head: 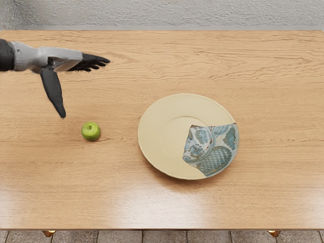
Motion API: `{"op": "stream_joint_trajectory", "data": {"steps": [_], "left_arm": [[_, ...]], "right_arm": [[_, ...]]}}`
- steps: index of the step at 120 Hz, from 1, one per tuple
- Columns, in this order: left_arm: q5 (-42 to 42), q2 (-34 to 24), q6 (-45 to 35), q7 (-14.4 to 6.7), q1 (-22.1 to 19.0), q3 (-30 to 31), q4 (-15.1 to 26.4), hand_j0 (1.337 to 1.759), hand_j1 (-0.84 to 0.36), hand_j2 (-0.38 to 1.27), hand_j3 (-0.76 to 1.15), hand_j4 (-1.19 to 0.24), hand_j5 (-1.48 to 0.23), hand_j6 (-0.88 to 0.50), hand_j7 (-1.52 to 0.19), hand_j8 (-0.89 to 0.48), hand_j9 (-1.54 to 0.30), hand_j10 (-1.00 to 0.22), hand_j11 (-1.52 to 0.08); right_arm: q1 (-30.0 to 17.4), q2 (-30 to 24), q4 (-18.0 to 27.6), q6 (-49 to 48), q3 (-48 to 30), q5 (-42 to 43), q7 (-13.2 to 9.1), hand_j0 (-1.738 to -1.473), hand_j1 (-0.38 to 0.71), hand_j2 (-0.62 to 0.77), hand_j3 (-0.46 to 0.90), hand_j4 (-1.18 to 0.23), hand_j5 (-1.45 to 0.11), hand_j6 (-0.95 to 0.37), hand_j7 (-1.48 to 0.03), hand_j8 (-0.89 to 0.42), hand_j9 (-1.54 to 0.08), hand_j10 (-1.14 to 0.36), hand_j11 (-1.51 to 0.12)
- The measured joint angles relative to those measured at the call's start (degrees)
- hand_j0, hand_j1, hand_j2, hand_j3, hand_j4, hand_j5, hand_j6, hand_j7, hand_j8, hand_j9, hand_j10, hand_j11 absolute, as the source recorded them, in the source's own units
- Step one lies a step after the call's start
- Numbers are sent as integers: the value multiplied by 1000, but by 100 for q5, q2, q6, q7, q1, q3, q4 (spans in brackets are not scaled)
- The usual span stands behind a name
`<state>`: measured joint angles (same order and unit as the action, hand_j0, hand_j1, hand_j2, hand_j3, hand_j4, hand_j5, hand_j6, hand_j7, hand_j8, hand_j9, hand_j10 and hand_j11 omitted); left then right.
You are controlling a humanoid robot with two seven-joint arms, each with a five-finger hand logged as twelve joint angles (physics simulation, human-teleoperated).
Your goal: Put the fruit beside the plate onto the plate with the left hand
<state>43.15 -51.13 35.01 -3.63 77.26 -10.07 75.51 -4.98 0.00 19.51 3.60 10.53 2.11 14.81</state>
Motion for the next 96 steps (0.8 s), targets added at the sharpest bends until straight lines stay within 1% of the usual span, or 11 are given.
{"op": "stream_joint_trajectory", "data": {"steps": [14,16,20,42,50,59,66,72,78,88,96], "left_arm": [[68,-47,0,57,-63,1,13,1658,349,1,0,-4,-1,-5,0,-5,0,-3,0],[71,-52,0,46,-69,2,13,1658,349,1,0,-4,-1,-5,0,-5,0,-3,0],[32,-46,0,-70,-71,0,15,1658,349,1,0,-4,-1,-5,0,-5,0,-3,0],[-496,-45,0,-1361,-20,-110,31,1658,349,1,0,-4,-1,-5,0,-5,0,-4,0],[-585,-46,1,-1871,-44,-153,41,1658,349,1,0,-5,-1,-6,0,-5,0,-4,0],[-660,-3,1,-2432,-67,-350,46,1658,349,1,0,-5,-1,-6,0,-5,0,-4,0],[-689,1,1,-2734,-71,-461,55,1658,349,0,0,-5,-1,-6,0,-5,0,-4,0],[-676,-7,1,-2888,-94,-506,163,1658,349,0,0,-5,-1,-6,0,-5,0,-4,0],[-612,-39,1,-2983,-171,-528,377,1658,349,0,0,-5,-1,-6,0,-5,0,-4,0],[-341,-157,1,-3068,-186,-555,879,1658,349,0,0,-5,-1,-6,0,-6,0,-4,0],[-146,-52,1,-3100,-194,-563,1202,1658,349,1,0,-5,-1,-6,0,-6,0,-4,0]], "right_arm": [[8,0,-6,0,-4,0,1,-1658,-329,-4,0,-16,-22,-16,-22,-16,-22,-17,-22],[9,0,-6,0,-5,0,0,-1658,-329,-4,0,-16,-22,-16,-22,-16,-22,-17,-22],[11,0,-7,0,-5,0,0,-1658,-329,-4,0,-16,-22,-16,-22,-16,-22,-17,-22],[14,0,-8,0,-7,0,1,-1658,-329,-4,0,-16,-22,-16,-22,-16,-22,-17,-22],[15,0,-8,0,-7,0,2,-1658,-329,-4,0,-16,-22,-16,-22,-16,-22,-17,-22],[15,0,-8,0,-7,0,1,-1658,-329,-4,0,-16,-22,-16,-22,-16,-22,-17,-22],[16,0,-8,0,-7,0,-1,-1658,-329,-4,0,-16,-22,-16,-22,-16,-22,-17,-22],[17,0,-8,0,-8,0,0,-1658,-329,-4,0,-16,-22,-16,-22,-16,-22,-17,-22],[20,0,-8,0,-9,0,-1,-1658,-329,-4,0,-16,-22,-16,-22,-16,-22,-17,-22],[22,0,-8,0,-8,0,-1,-1658,-329,-4,0,-16,-22,-16,-22,-16,-22,-17,-22],[25,0,-8,0,-11,0,1,-1658,-329,-4,0,-16,-22,-16,-22,-16,-22,-16,-22]]}}
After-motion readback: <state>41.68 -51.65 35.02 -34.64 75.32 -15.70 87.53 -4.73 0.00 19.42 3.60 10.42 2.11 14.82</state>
